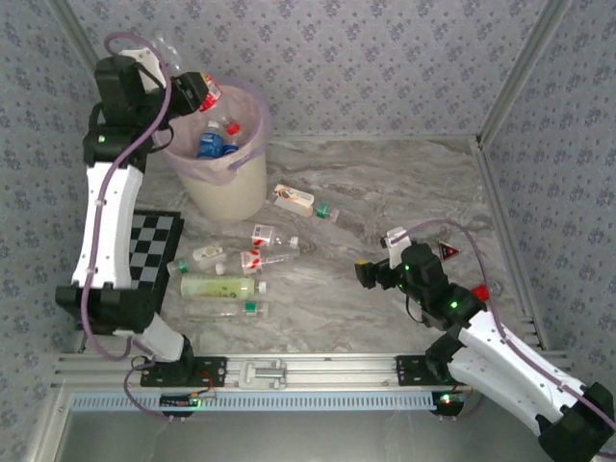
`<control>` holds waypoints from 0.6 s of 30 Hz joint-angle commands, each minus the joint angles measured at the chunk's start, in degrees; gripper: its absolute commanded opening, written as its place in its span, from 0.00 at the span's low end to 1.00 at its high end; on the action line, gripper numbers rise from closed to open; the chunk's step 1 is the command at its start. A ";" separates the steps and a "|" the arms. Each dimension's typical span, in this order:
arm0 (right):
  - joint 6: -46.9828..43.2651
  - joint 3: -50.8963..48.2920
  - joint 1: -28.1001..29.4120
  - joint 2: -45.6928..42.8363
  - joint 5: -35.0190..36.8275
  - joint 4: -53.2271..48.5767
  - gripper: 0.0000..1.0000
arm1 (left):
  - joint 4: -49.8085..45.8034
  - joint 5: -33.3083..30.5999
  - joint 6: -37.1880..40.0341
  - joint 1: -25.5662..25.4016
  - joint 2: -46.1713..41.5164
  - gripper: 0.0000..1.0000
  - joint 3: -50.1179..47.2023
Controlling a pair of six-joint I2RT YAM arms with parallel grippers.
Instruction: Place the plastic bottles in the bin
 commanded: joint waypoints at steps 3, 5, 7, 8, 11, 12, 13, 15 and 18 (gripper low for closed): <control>0.22 1.26 0.32 -4.03 3.46 -4.71 1.00 | -13.82 -3.47 9.77 -0.12 10.53 0.00 9.85; 0.71 1.08 0.44 -4.74 3.44 -5.21 1.00 | -17.15 -2.51 11.28 -0.14 14.63 0.00 13.10; 1.61 0.96 0.37 -5.03 3.95 -5.73 1.00 | -21.05 -0.31 12.89 -0.26 18.55 0.00 15.96; 2.37 0.93 0.41 -5.04 4.83 -5.93 1.00 | -22.66 0.09 13.87 -0.48 20.02 0.00 16.88; 6.10 0.24 0.11 -4.96 7.39 -5.81 1.00 | -27.40 -0.40 17.74 -1.85 23.63 0.00 18.47; 6.40 -0.25 -0.07 -4.89 7.27 -5.06 1.00 | -28.08 -0.60 18.74 -2.26 24.32 0.00 18.17; 6.80 -0.69 -0.24 -4.72 7.01 -4.35 1.00 | -28.30 -0.61 19.45 -2.64 25.01 0.00 17.73; 7.22 -1.24 -0.35 -4.06 6.47 -3.07 1.00 | -28.14 -0.41 20.11 -3.29 26.21 0.09 16.66; 7.91 -1.21 -0.41 -2.23 5.44 -1.88 1.00 | -27.54 0.89 20.14 -3.83 28.01 0.26 16.29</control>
